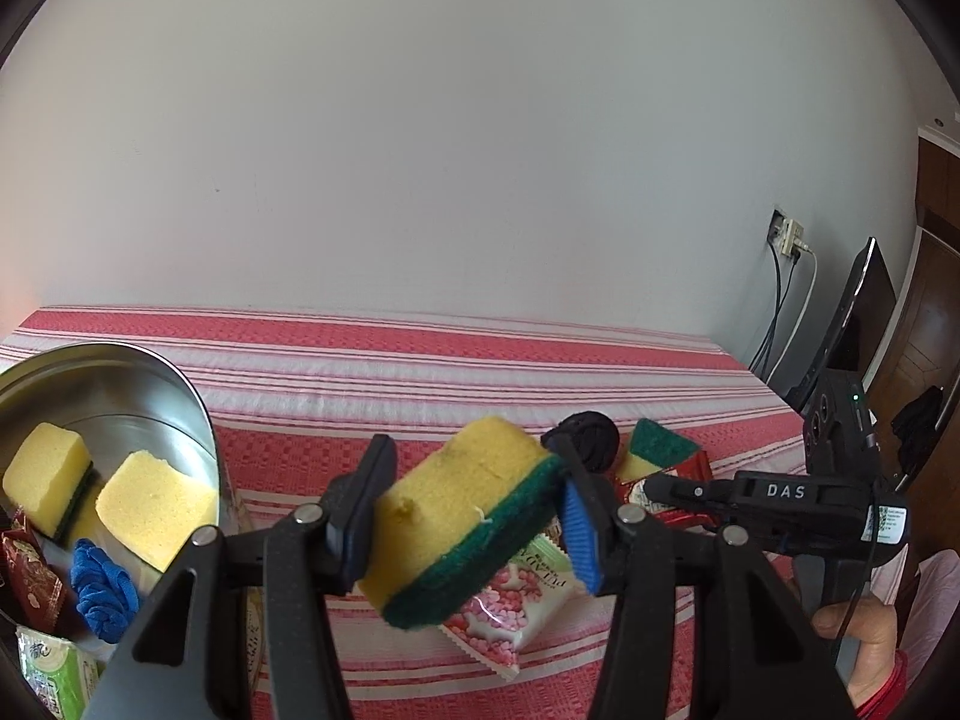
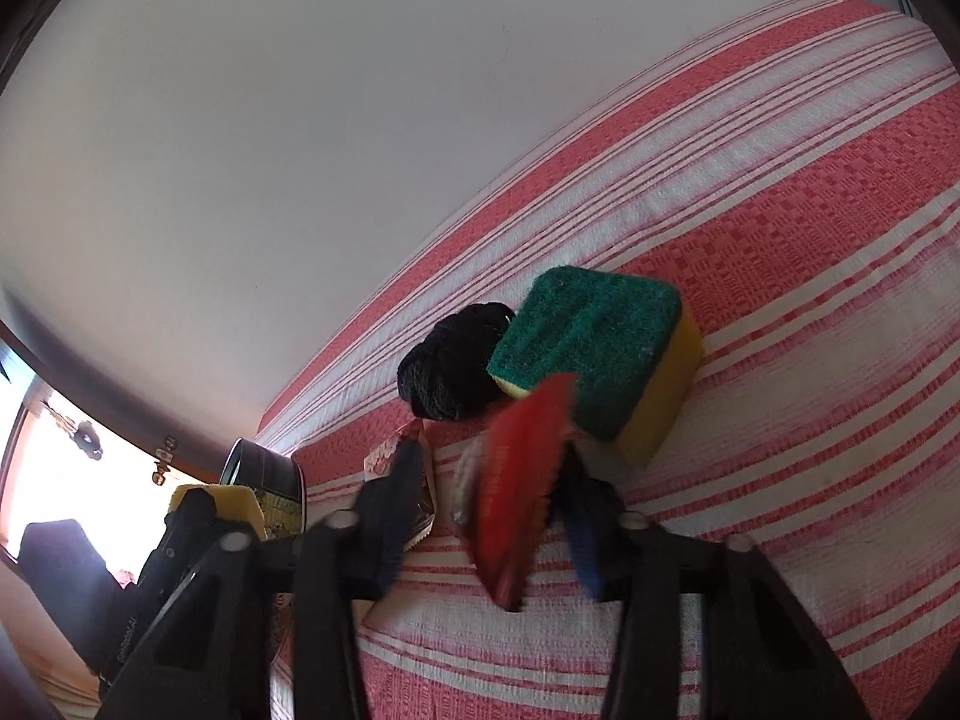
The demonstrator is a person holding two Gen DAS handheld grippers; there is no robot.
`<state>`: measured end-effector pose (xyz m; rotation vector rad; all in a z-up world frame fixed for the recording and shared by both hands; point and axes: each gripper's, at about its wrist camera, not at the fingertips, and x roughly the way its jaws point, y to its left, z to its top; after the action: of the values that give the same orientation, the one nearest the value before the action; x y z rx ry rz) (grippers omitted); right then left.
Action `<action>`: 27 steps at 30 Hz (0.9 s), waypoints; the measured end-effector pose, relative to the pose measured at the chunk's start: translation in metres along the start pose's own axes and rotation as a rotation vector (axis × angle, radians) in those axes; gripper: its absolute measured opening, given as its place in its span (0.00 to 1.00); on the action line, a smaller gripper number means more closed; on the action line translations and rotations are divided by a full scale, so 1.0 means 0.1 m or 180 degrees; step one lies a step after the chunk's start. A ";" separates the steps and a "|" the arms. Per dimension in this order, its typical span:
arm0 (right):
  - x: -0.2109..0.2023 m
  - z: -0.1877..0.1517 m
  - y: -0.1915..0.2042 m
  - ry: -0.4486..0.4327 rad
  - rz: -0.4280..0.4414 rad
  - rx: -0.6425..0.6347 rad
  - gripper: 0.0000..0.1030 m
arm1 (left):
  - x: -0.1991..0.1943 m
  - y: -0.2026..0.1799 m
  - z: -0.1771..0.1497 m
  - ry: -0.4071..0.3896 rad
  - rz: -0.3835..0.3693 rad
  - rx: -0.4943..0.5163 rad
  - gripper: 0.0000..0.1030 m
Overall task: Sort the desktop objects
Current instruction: 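Grasp the red candy wrapper with the right tool while the left tool holds the sponge, then carry the sponge and red wrapper over the tin with both tools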
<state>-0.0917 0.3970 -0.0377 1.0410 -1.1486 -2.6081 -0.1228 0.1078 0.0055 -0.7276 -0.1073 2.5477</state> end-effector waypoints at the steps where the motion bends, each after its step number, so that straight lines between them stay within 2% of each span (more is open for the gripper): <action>1: 0.00 -0.01 -0.01 0.0006 0.0054 0.0013 0.26 | 0.02 -0.03 -0.01 -0.0013 0.0034 0.0033 0.50; 5: -0.06 -0.05 0.07 -0.0051 0.0057 -0.0131 0.26 | 0.00 -0.09 -0.02 -0.0065 0.0144 0.0150 0.50; 7: -0.11 -0.05 0.09 -0.0081 0.0169 -0.0137 0.26 | -0.02 -0.10 -0.02 -0.0083 0.0142 0.0148 0.50; 11: -0.27 -0.03 0.17 -0.0327 0.0250 -0.0332 0.26 | 0.00 -0.11 -0.04 -0.0071 0.0228 0.0149 0.50; 14: -0.36 -0.05 0.27 -0.0499 0.0165 -0.0533 0.27 | 0.03 -0.11 -0.06 -0.0069 0.0274 0.0141 0.50; 19: -0.38 -0.11 0.41 -0.0634 -0.0007 -0.0746 0.27 | 0.01 -0.14 -0.09 -0.0137 0.0419 0.0205 0.50; 27: -0.50 -0.20 0.60 -0.1048 -0.0449 -0.1090 0.27 | -0.08 -0.17 -0.13 -0.0312 0.0735 0.0366 0.50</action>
<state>-0.0514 0.3601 0.0213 0.6633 -0.6514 -3.0244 -0.1034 0.1183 0.0017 -0.6010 0.0958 2.7822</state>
